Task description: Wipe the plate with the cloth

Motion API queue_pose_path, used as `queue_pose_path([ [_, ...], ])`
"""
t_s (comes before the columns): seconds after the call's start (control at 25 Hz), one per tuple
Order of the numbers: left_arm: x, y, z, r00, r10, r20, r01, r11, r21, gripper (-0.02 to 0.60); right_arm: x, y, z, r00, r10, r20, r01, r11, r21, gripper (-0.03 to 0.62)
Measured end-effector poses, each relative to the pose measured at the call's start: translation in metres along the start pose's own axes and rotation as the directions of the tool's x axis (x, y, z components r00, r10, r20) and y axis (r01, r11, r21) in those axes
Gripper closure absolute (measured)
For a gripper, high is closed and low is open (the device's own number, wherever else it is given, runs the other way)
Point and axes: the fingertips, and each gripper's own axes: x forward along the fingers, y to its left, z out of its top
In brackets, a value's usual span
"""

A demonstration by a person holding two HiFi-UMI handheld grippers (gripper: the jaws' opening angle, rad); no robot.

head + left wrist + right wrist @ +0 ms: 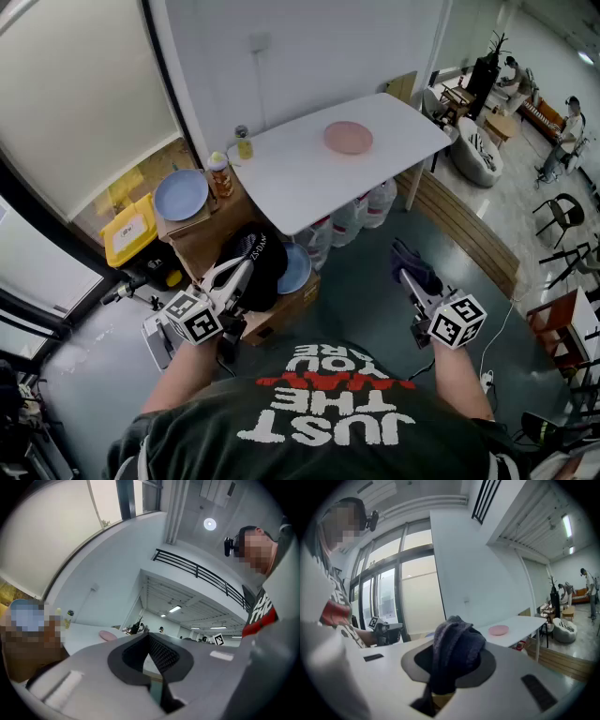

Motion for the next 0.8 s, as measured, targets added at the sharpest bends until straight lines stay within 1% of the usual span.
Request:
queue_pose_path([
  [0.24,0.006,-0.001,0.001,1.000,-0.025,0.002,0.025,1.000,0.011,0.575,-0.002,-0.005,0.001,1.000,-0.009,0.006,0.009,1.000,0.004,0.520],
  [0.4,0.014,-0.002,0.003,1.000,-0.016,-0.006,0.016,1.000,0.000,0.575,-0.003,-0.010,0.004,1.000,-0.013,0.008,0.013,1.000,0.004,0.520],
  [0.56,0.022,-0.004,-0.001,0.999,-0.041,-0.005,0.041,0.999,0.017,0.575,-0.005,-0.014,0.004,1.000,-0.017,0.008,0.017,1.000,-0.009,0.520],
  [0.8,0.044,-0.018,-0.005,0.999,-0.050,-0.009,0.050,0.999,0.018,0.575,-0.016,-0.023,0.011,1.000,0.014,0.013,-0.014,1.000,-0.006,0.520],
])
